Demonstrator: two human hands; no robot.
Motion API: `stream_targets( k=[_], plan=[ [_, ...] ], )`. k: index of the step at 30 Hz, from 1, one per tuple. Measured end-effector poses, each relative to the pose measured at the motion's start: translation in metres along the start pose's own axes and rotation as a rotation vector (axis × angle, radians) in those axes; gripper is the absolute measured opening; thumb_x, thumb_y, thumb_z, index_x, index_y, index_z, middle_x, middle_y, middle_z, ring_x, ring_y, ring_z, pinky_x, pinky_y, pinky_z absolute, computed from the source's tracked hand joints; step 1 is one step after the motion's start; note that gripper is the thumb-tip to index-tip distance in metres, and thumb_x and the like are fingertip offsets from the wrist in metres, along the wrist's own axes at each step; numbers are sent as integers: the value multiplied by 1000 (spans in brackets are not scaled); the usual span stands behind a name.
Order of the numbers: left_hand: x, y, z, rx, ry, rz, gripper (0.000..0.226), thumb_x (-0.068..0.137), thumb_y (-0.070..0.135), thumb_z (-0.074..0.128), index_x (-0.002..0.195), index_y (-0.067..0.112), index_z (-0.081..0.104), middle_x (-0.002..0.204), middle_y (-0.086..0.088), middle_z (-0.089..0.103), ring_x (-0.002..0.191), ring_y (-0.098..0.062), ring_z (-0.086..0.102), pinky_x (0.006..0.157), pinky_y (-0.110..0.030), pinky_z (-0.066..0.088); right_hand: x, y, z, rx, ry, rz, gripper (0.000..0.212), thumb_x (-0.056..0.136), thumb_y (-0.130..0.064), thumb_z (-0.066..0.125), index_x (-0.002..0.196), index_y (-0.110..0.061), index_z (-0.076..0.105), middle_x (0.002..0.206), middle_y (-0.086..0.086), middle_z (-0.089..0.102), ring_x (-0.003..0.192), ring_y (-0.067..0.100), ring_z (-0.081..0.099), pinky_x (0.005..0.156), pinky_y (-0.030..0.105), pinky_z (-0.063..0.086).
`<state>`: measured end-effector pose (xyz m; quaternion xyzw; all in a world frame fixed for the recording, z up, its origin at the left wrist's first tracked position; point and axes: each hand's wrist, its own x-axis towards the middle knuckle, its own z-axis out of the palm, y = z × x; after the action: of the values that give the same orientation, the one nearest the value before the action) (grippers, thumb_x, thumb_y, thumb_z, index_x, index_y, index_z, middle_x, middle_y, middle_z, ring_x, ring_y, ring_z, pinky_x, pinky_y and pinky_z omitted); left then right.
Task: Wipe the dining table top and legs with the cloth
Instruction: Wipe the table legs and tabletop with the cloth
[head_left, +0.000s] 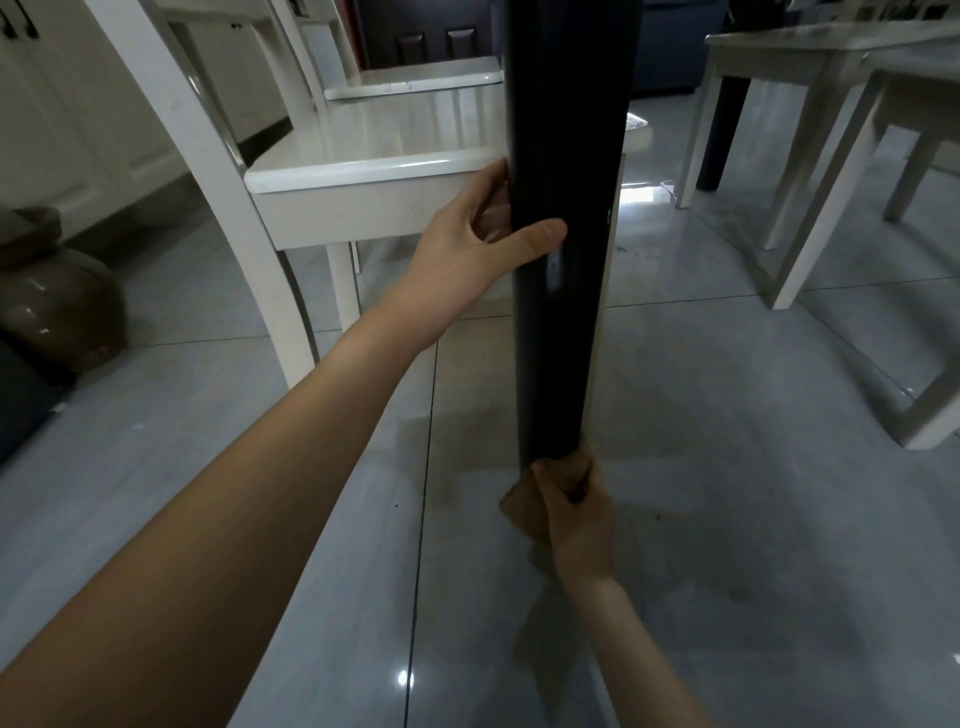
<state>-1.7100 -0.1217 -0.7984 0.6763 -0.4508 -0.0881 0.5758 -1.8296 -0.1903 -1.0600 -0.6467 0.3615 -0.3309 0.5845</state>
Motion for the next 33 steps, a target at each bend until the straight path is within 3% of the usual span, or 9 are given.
stream_targets(
  k=[5,8,12,18,22,24,28,31,33],
  plan=[
    [2,-1,-1,4,1,-4,63,88,14,67,143,9,38,132,1,60,116,-6,60,100,-24,48,-1,17,1,-22,-28,110,61,79,-12,76,135,-22,52,106,3,70,82,16,65,70,22,51],
    [2,-1,0,-11,4,-13,63,87,11,68,143,9,39,130,0,62,115,-8,62,100,-24,48,-2,20,-3,8,-61,156,57,81,-8,74,134,-19,54,82,-7,66,65,-1,56,52,5,41],
    [1,0,0,-15,1,-18,63,87,12,68,143,10,39,127,7,61,111,2,61,90,-14,49,-2,-35,-5,208,-54,52,34,86,4,66,118,-5,58,60,-19,64,51,-7,57,45,5,41],
    [2,0,2,-36,23,-13,64,86,11,68,142,8,39,125,6,62,110,0,62,89,-15,49,11,-133,0,373,1,-277,56,83,-20,74,134,-32,53,117,-13,66,100,-3,64,78,12,53],
    [1,1,1,-17,13,-10,65,86,15,69,143,10,39,128,8,61,113,-1,61,90,-14,49,6,-109,2,340,6,-337,55,84,-13,72,125,-44,53,117,-9,67,103,6,65,82,17,54],
    [0,2,1,-16,10,-16,64,86,15,69,143,10,39,129,7,61,113,-1,61,91,-15,49,2,-81,0,331,-34,-195,51,86,-8,69,129,-31,54,102,-7,72,88,5,69,71,18,57],
    [0,4,-1,-27,-2,-25,63,86,14,69,142,10,41,131,3,61,115,-6,61,98,-22,49,-12,-47,-2,144,-38,68,74,63,-55,70,128,-20,59,102,6,73,80,6,68,65,15,50],
    [-1,5,-1,-19,-10,-23,62,86,16,70,141,13,43,130,4,62,116,-6,60,102,-26,47,-5,-75,-1,236,37,-17,55,77,-33,78,125,-11,62,111,7,71,78,-9,64,67,9,51],
    [-2,6,0,-38,-11,-30,61,85,15,70,140,12,43,129,3,63,116,-7,61,103,-27,47,5,-120,0,310,33,-100,41,83,-31,72,123,-23,63,109,-5,71,89,-1,66,74,18,56]
  ],
)
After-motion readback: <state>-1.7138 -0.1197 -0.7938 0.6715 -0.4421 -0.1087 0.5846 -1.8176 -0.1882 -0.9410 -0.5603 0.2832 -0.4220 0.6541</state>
